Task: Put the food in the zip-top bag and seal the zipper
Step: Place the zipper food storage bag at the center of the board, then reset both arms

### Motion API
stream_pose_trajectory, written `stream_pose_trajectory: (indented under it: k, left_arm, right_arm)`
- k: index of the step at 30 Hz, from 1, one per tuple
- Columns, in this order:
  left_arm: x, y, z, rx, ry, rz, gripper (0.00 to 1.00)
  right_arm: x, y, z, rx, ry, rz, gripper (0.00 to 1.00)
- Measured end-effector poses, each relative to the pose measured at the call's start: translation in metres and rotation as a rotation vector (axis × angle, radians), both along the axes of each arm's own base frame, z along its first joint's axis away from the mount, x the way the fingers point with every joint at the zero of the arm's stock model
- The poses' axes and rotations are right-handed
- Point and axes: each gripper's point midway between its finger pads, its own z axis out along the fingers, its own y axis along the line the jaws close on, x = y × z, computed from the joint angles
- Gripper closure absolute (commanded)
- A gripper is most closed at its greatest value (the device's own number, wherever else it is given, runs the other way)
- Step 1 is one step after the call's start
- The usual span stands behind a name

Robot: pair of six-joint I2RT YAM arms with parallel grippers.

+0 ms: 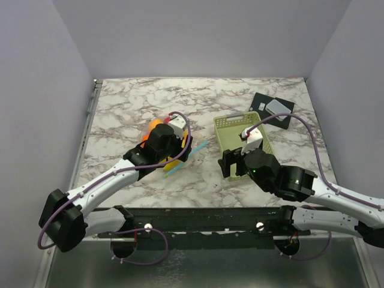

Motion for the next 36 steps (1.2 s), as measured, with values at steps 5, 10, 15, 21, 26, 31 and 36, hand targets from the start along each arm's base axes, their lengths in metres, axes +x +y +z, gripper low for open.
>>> stream_pose_trajectory:
  k: [5,10,15,21,26,31,36]
  left_arm:
    - [-0.014,-0.002,0.028,-0.111,-0.025,-0.011,0.01]
    - [-0.024,0.001,0.049,-0.17,-0.043,-0.012,0.01]
    - [-0.032,0.006,0.055,-0.174,-0.022,-0.007,0.01]
    - [-0.038,0.007,0.079,-0.214,-0.035,-0.017,0.01]
    - [-0.043,0.01,0.1,-0.252,-0.074,-0.023,0.01]
    - [-0.047,0.013,0.105,-0.26,-0.081,-0.023,0.01]
    - [-0.05,0.016,0.101,-0.248,-0.066,-0.021,0.01]
  right_arm:
    - [0.002,-0.003,-0.02,-0.036,0.058,-0.066,0.0]
    - [0.0,-0.006,-0.031,-0.036,0.106,-0.102,0.0]
    - [-0.003,-0.012,-0.03,-0.007,0.13,-0.136,0.0]
    - [-0.002,-0.025,-0.014,0.055,0.138,-0.237,0.0]
    - [0.0,-0.042,-0.009,0.073,0.144,-0.335,0.0]
    - [0.0,-0.054,-0.007,0.084,0.14,-0.401,0.0]
    - [0.0,-0.061,-0.004,0.095,0.135,-0.423,0.0]
